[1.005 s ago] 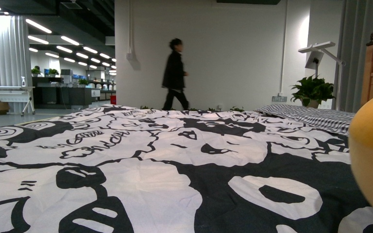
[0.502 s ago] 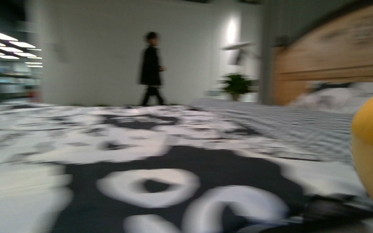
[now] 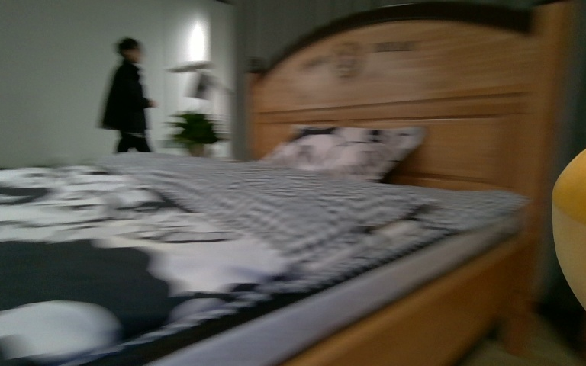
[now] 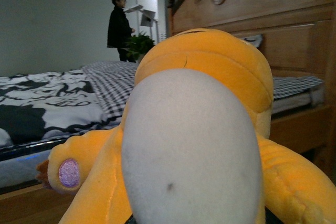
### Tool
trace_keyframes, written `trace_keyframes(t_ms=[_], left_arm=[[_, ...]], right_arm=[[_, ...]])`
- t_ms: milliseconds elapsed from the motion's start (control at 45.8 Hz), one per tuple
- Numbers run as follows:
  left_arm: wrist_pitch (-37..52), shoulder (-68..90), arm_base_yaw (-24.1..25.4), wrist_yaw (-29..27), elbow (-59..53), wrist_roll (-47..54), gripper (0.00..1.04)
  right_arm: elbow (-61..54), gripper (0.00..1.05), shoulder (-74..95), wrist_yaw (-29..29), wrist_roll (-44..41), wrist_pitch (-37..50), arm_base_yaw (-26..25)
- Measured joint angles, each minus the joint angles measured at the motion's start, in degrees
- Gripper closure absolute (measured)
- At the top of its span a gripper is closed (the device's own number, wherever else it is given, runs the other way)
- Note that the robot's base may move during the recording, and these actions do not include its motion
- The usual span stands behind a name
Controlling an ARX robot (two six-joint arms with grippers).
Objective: Put away toys
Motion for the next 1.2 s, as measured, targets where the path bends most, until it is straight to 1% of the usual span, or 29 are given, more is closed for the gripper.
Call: trace_keyframes(t_ms=[655, 765, 939, 1201], left_arm=[[0.0, 0.0, 0.0, 0.0, 0.0, 0.0, 0.06], [0.0, 0.1, -0.1, 0.3, 0.0, 0.0, 0.06], [0.0, 0.0, -0.1, 0.0, 0.0, 0.0, 0.06], [0.0, 0.0, -0.1, 0.0, 0.0, 0.0, 0.06]], right_arm=[[0.0, 0.95, 0.0, -0.2, 0.0, 0.0, 0.0], [0.0, 0.95, -0.2, 0.9, -0.1, 0.0, -0.1], [0.0, 0.95, -0.1, -0.4, 0.0, -0.1, 0.0], [0.0, 0.95, -0.1, -0.2, 0.0, -0.1, 0.0]])
